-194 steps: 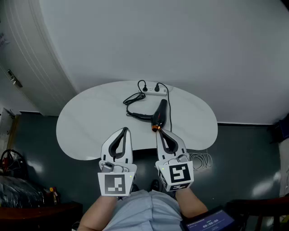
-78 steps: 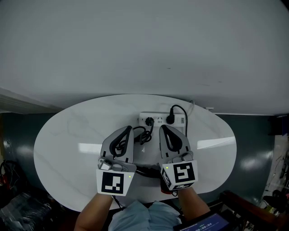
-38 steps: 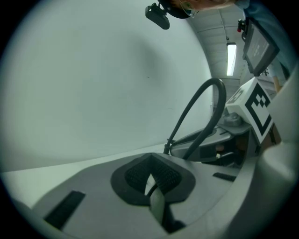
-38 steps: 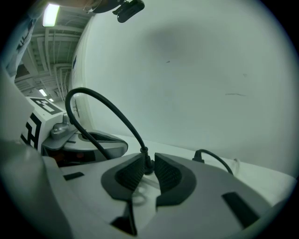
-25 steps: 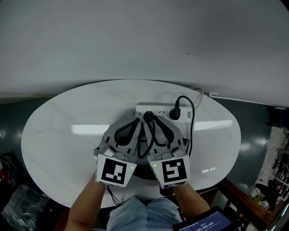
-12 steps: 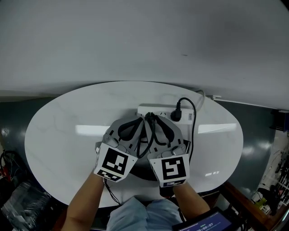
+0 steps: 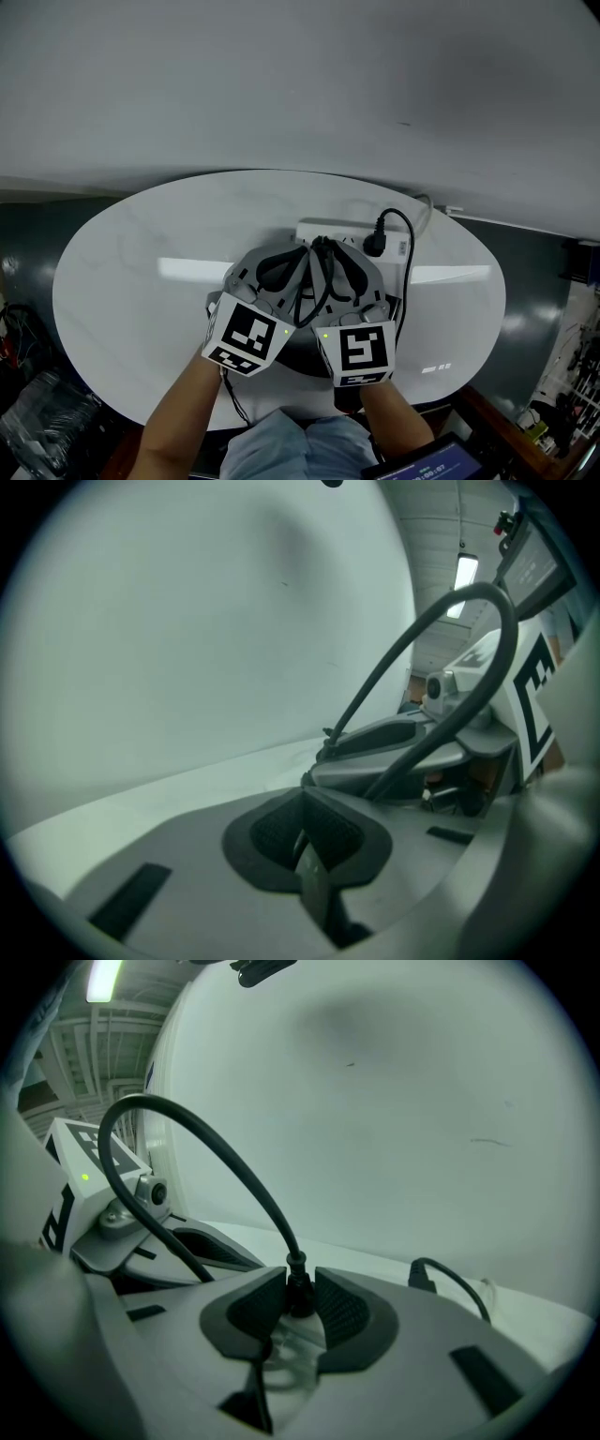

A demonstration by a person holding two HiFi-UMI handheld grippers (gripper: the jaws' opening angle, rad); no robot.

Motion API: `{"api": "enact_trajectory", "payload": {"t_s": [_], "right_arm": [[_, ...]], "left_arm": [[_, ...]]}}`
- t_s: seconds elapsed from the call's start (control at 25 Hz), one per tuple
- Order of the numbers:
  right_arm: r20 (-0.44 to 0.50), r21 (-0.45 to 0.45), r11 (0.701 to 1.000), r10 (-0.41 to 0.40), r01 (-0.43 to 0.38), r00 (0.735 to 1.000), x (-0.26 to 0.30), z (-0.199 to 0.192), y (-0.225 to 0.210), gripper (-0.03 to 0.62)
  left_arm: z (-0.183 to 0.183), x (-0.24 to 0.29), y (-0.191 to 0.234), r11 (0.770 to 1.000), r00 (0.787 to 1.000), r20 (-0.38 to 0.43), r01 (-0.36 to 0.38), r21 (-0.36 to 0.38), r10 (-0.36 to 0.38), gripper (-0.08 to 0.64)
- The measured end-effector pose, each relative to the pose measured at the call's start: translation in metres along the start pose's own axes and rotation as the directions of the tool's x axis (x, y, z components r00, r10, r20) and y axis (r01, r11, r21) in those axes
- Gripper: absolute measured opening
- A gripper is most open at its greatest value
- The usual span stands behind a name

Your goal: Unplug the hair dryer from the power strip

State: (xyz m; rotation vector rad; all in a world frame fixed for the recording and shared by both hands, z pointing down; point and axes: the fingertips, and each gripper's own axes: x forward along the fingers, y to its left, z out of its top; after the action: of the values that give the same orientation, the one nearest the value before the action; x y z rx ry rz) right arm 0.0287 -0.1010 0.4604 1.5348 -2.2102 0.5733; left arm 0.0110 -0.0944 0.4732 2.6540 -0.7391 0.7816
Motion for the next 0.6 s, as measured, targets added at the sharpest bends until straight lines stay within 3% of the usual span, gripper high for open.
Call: {"api": "enact_trajectory", "payload": {"t_s": [0.24, 0.4, 0.6], "right_arm": [[0.01, 0.051, 0.999, 0.018, -0.018, 1.0, -0.0015, -0.002, -0.0046, 0.083], [-0.012, -0.046, 0.999, 0.005, -0.005, 1.0, 0.0017, -0.0004, -0.0027, 0.086], [-0.015, -0.057, 0.998, 0.004, -0.005, 1.0, 0.0009, -0.0017, -0.0069, 0.087]], "left_arm": [[0.0004, 0.0024, -0.0013, 1.0, 1.0, 0.003, 0.005, 0.0, -0.005, -0.002], [0.0, 0.004, -0.0009, 1.0, 1.0, 0.005, 0.001, -0.004, -0.001, -0.002], [0.0008, 0.0062, -0.0029, 1.0, 1.0, 0.007, 0.013, 0.0, -0.013, -0.002]]}}
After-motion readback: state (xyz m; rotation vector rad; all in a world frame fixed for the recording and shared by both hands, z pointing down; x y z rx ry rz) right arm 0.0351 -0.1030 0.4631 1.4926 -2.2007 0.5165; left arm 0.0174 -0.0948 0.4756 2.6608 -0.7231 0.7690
